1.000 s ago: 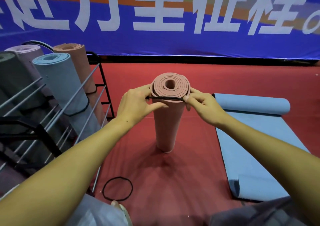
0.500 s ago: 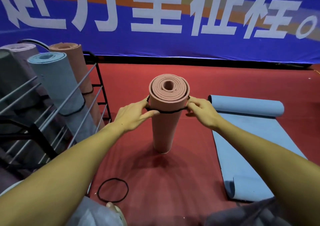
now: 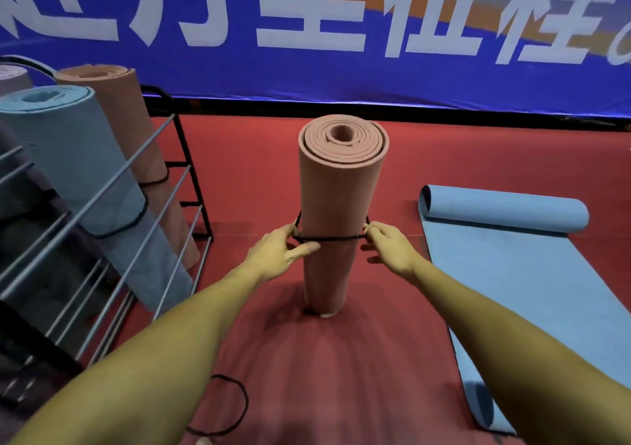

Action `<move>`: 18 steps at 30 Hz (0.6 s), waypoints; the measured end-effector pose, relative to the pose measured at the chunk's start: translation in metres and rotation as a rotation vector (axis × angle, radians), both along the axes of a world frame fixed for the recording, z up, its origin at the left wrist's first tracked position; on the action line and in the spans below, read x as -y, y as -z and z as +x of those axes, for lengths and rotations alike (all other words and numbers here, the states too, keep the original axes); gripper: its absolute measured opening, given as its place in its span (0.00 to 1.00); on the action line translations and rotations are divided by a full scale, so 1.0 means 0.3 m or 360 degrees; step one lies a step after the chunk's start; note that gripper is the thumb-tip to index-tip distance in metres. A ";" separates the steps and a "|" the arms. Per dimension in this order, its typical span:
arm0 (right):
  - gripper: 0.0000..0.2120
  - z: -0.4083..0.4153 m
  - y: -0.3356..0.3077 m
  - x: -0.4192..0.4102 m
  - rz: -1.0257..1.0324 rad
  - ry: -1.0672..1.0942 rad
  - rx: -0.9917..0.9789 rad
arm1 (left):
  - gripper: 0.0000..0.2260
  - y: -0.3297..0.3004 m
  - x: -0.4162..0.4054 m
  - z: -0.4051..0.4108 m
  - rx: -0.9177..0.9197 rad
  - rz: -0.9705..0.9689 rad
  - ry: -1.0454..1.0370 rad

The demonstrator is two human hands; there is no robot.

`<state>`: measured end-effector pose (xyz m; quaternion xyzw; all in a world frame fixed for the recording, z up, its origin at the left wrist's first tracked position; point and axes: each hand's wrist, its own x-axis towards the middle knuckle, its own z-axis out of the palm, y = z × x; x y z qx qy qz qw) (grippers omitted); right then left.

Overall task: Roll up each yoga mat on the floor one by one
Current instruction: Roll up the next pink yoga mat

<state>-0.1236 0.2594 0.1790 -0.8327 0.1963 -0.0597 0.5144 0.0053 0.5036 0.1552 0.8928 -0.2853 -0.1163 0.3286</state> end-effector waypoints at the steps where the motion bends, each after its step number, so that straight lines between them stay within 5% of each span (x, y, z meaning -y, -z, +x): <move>1: 0.16 0.024 0.044 0.014 0.0032 0.0007 -0.0005 | 0.32 0.043 0.011 0.025 -0.0044 0.0011 0.0002; 4: 0.21 0.081 0.152 0.046 0.0129 0.0013 -0.0019 | 0.35 0.161 0.029 0.076 -0.0133 0.0006 0.0011; 9: 0.18 0.150 0.221 0.044 0.0236 0.0054 0.0132 | 0.21 0.160 0.089 0.095 -0.0164 -0.0546 -0.0139; 13: 0.04 0.129 0.256 0.034 0.0234 0.0127 0.0328 | 0.37 0.164 0.126 0.114 -0.0296 -0.0811 -0.0188; 18: 0.31 0.098 0.296 0.046 0.0222 0.0033 0.0336 | 0.56 0.185 0.154 0.110 -0.0359 -0.0772 -0.0019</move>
